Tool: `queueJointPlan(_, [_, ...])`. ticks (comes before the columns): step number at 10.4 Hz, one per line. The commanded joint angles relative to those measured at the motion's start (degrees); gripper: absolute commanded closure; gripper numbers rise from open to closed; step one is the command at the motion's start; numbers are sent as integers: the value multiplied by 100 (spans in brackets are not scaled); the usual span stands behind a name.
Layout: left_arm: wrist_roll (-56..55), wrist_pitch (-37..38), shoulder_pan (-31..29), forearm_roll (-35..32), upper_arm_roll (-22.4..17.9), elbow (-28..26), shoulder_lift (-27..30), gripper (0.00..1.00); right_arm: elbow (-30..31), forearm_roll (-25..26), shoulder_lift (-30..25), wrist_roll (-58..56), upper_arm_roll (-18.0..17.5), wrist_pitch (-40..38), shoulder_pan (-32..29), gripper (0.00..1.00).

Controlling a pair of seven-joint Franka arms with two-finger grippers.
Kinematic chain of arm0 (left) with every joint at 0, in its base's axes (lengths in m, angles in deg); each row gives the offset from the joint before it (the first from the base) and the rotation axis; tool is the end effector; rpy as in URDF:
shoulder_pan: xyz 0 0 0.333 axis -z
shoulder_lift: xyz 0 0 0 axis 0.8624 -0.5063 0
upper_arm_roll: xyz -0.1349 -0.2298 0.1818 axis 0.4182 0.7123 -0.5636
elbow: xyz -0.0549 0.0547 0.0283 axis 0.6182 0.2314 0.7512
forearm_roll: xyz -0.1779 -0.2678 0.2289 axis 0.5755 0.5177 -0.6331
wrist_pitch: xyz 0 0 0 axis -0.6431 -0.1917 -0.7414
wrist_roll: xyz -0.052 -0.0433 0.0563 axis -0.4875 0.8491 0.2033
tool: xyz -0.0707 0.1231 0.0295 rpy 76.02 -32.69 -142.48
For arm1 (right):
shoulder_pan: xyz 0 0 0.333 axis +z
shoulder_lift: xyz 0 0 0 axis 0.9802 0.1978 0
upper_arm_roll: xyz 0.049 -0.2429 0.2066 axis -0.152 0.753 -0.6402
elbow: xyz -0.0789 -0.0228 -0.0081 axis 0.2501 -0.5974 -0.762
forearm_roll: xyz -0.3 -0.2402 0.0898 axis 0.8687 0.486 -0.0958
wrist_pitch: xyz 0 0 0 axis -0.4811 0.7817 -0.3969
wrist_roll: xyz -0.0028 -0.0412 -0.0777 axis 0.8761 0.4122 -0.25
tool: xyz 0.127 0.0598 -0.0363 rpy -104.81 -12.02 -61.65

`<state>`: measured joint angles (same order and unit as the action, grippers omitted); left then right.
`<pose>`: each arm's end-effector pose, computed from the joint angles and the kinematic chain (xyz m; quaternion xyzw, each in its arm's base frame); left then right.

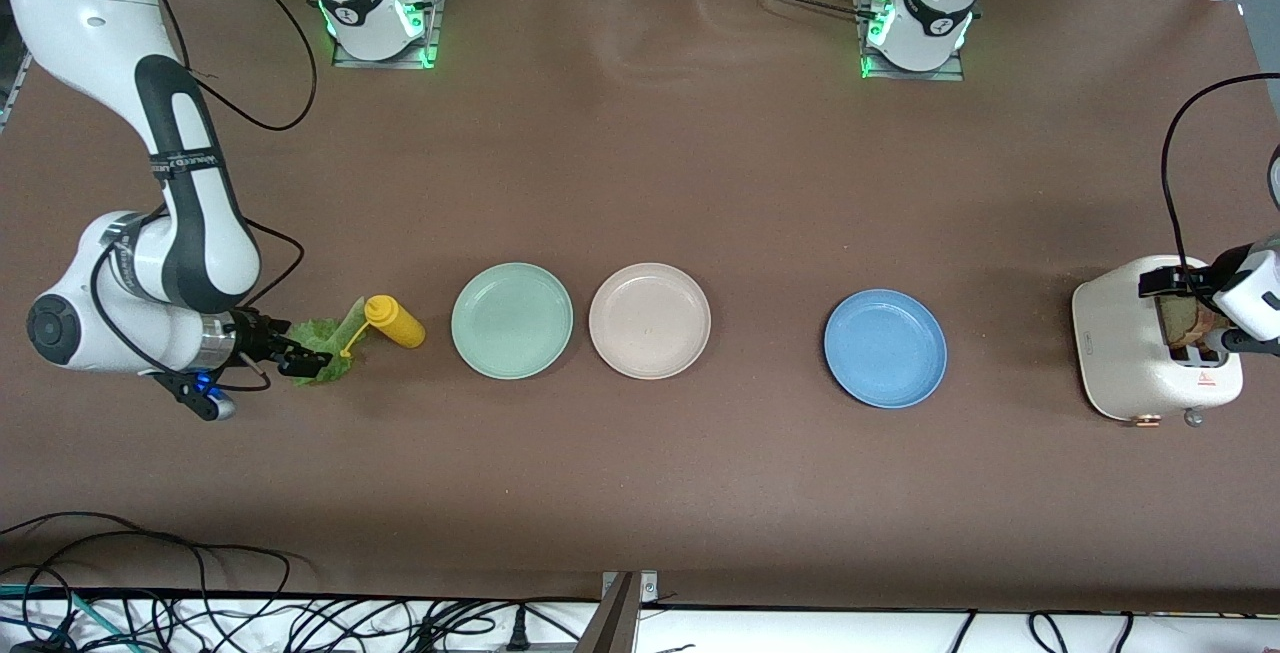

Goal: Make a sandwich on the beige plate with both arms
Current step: 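Grasp the lettuce with the right gripper while the left gripper grips bread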

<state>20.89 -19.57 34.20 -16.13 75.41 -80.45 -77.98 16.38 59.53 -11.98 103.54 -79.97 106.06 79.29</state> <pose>0.6096 0.2036 0.3406 -0.9936 0.0254 0.0974 0.0517 0.6801 0.0014 0.2087 -0.9471 0.2922 0.1148 0.0663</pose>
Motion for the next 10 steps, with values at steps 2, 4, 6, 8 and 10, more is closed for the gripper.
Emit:
queueJointPlan(2, [-49,60,-2,55,3,-17,40,100,-88,-164,300,158,-1,259,27,0])
queueJointPlan(4, [21,69,-2,20,3,70,75,100,-88,-173,336,158,-1,269,27,0])
queueJointPlan(6, [12,87,-37,11,-32,97,162,100,-88,-181,406,150,-1,251,18,0])
queueJointPlan(8, [3,209,-37,2,-33,158,295,100,-88,-443,537,141,8,260,18,0])
queueJointPlan(10, [-14,603,24,-128,63,473,391,100,-96,-463,591,150,8,260,18,0])
